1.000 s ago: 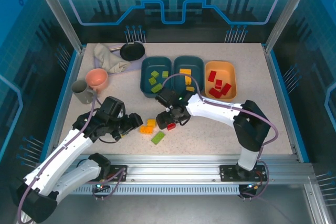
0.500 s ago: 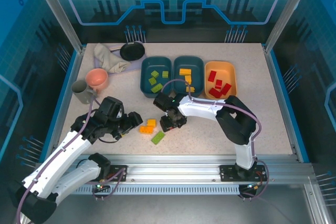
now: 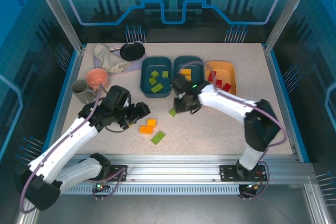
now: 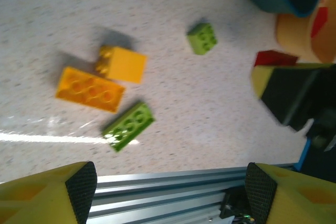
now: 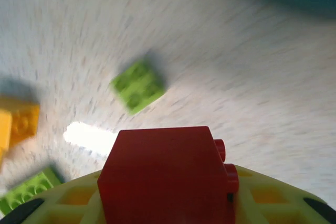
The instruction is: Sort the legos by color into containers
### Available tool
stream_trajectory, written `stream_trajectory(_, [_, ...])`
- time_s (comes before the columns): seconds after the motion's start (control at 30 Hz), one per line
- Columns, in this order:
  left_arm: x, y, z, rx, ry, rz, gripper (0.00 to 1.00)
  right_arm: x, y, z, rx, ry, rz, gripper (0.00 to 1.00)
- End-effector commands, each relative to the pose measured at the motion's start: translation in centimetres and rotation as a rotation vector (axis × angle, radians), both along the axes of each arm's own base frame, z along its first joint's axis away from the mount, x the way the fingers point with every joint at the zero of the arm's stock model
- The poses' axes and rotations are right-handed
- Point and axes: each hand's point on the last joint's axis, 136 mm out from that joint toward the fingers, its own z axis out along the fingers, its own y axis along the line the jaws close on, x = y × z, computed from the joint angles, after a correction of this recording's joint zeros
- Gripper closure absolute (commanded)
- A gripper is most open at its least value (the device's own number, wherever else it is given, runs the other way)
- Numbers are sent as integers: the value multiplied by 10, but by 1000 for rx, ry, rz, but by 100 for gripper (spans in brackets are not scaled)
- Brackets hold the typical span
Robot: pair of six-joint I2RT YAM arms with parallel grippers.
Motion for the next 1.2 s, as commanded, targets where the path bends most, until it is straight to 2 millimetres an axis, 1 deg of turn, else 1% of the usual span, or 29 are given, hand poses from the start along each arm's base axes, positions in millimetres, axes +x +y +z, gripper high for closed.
stream_trajectory(0.0, [32, -35, 34, -67, -111, -80, 22, 41, -67, 31, -31, -71, -163, 64])
stream_trajectory(0.07, [48, -52, 42, -72, -132, -110, 23, 67, -97, 35, -28, -84, -267, 64])
stream_trajectory(0.13, [66, -69, 45, -71, -140, -135, 22, 96, -125, 31, -14, -83, -387, 65])
stream_trajectory(0.2, [81, -82, 47, -70, -144, -152, 23, 119, -146, 27, 8, -74, -499, 65])
stream_trajectory(0.27, [96, -94, 50, -81, -154, -165, 23, 142, -164, 15, 35, -46, -616, 64])
stream_trajectory(0.37, [115, -109, 52, -85, -165, -185, 23, 170, -188, -1, 66, -12, -771, 65])
stream_trajectory(0.5, [133, -123, 49, -74, -169, -213, 23, 191, -212, -31, 65, 44, -922, 64])
stream_trajectory(0.57, [138, -128, 45, -59, -167, -226, 23, 201, -217, -43, 70, 67, -952, 64])
stream_trajectory(0.67, [141, -130, 35, -31, -149, -238, 23, 209, -220, -57, 56, 109, -970, 64])
stream_trajectory(0.7, [141, -129, 31, -21, -141, -240, 23, 210, -220, -65, 47, 129, -973, 64])
stream_trajectory(0.73, [139, -129, 27, -11, -132, -245, 23, 211, -220, -68, 43, 134, -977, 63])
stream_trajectory(0.8, [138, -127, 20, 13, -118, -253, 23, 213, -220, -70, 44, 136, -988, 60])
stream_trajectory(0.9, [132, -124, 9, 52, -92, -269, 23, 214, -217, -71, 63, 143, -994, 49])
stream_trajectory(0.97, [129, -120, 4, 79, -81, -271, 23, 217, -213, -65, 73, 132, -982, 40])
stream_trajectory(1.03, [126, -117, -2, 104, -70, -277, 23, 219, -208, -52, 80, 104, -962, 32])
stream_trajectory(1.1, [123, -112, -7, 135, -53, -272, 23, 220, -202, -35, 94, 73, -944, 29])
stream_trajectory(1.17, [120, -105, -15, 166, -21, -256, 22, 219, -195, -10, 119, 27, -921, 28])
